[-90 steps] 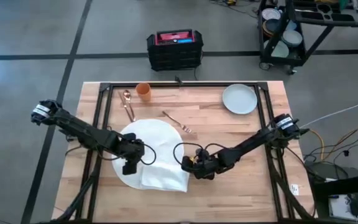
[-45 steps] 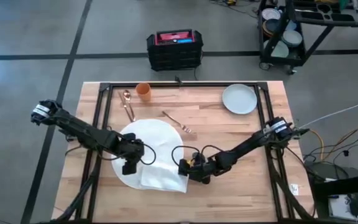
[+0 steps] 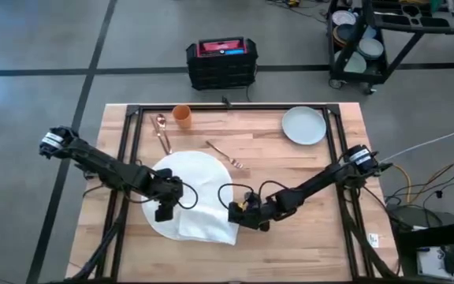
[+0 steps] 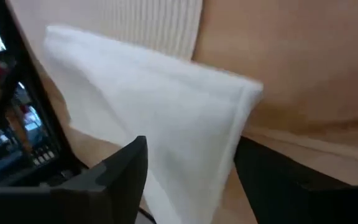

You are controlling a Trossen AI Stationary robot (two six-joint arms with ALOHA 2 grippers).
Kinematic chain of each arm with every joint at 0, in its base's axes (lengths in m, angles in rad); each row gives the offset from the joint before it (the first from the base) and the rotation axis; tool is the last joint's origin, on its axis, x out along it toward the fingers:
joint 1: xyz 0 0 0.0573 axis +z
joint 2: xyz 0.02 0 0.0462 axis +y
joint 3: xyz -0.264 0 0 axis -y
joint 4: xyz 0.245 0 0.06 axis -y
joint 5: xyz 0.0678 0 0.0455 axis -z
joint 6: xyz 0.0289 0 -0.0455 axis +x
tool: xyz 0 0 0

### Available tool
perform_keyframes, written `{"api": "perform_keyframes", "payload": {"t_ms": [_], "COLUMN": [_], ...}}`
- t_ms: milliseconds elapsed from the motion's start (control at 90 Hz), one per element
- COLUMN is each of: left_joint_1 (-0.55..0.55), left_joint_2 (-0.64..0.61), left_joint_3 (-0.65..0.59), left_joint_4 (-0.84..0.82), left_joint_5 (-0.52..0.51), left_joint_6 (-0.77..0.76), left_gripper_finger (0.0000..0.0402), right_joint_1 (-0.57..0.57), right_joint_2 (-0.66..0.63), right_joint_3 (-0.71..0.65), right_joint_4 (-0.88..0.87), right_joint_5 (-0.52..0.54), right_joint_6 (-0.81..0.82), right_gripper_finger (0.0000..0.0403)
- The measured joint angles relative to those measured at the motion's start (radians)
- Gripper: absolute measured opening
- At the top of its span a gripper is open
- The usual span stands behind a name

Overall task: Set table place
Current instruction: Fold the white napkin

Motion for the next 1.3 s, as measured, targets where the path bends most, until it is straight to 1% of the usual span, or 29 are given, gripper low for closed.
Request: {"api": "perform_keyframes", "payload": {"t_ms": [144, 333, 589, 822, 1100, 1222, 1300], "left_joint_1": [0.0, 0.0, 0.002, 0.005, 0.005, 0.005, 0.005], "left_joint_2": [0.0, 0.0, 0.0, 0.0, 0.0, 0.0, 0.0], "left_joint_3": [0.0, 0.0, 0.0, 0.0, 0.0, 0.0, 0.0], "left_joint_4": [0.0, 0.0, -0.001, -0.001, -0.001, -0.001, -0.001], "left_joint_5": [0.0, 0.0, -0.001, -0.001, -0.001, -0.001, -0.001], "left_joint_6": [0.007, 0.023, 0.026, 0.026, 0.027, 0.027, 0.027], "left_gripper_finger": [0.0232, 0.0223, 0.0226, 0.0224, 0.0213, 0.0214, 0.0217], "right_joint_1": [0.0, -0.003, -0.033, -0.042, -0.049, -0.054, -0.057], "right_joint_2": [0.0, -0.003, -0.002, -0.001, -0.002, -0.002, -0.002], "right_joint_3": [0.0, 0.0, 0.0, 0.0, 0.0, 0.0, 0.0], "right_joint_4": [0.004, 0.006, -0.012, -0.085, -0.073, -0.061, -0.045], "right_joint_5": [-0.016, -0.015, -0.009, -0.09, -0.074, -0.04, -0.037], "right_joint_6": [0.006, 0.007, -0.015, -0.082, -0.066, -0.038, -0.038], "right_gripper_finger": [0.0224, 0.0216, 0.0213, 0.0213, 0.0213, 0.0213, 0.0213]}}
